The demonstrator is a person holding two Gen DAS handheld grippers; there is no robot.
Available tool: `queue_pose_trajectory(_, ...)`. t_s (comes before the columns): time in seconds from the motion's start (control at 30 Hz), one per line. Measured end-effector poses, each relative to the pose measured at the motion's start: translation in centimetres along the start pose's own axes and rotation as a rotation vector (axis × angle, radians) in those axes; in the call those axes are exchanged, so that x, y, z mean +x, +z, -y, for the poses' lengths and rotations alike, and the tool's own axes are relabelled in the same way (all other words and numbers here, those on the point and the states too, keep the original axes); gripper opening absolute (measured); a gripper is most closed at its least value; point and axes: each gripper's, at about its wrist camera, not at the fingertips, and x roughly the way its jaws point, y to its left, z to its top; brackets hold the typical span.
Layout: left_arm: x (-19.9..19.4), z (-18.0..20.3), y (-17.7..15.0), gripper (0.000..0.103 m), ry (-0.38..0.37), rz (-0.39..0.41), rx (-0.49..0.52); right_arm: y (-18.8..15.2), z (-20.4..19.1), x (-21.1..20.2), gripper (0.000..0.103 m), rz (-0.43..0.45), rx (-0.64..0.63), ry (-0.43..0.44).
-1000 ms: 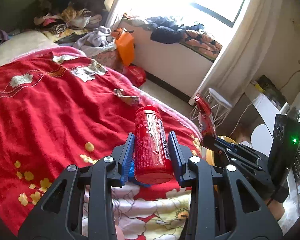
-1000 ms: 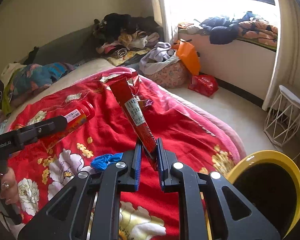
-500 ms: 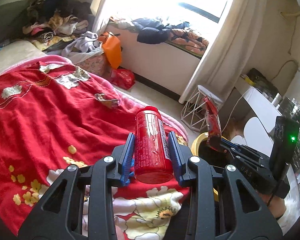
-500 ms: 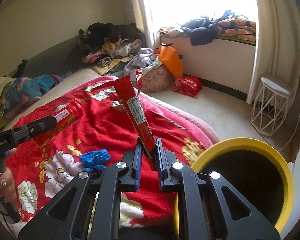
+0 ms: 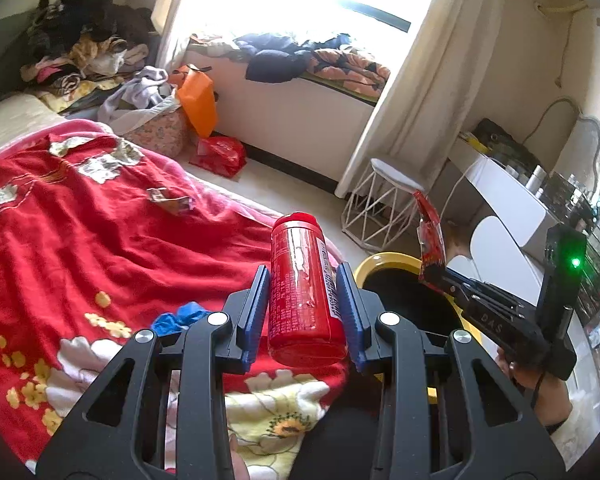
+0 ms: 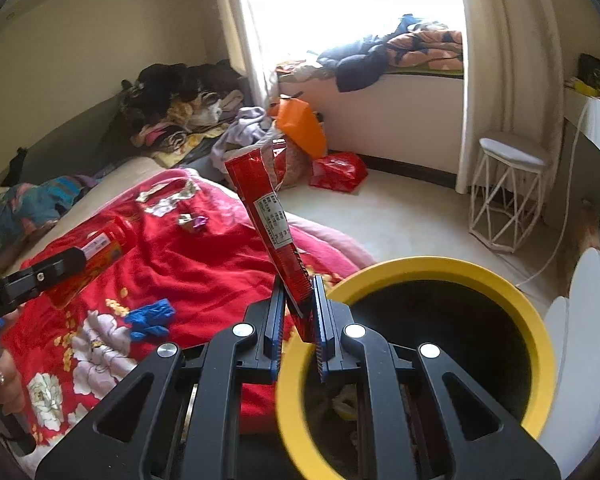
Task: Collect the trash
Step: 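Carry the red tube and red snack stick over the yellow bin with both tools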
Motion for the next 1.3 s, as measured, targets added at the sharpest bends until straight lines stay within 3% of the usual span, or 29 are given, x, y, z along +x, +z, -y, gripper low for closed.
queue_pose_trajectory(1.3,8.0,11.2,-3.5,0.028,-0.137,-0.145,0.192,-3.8,12.7,-1.0,0.013,-0.073,0.252,-0.158)
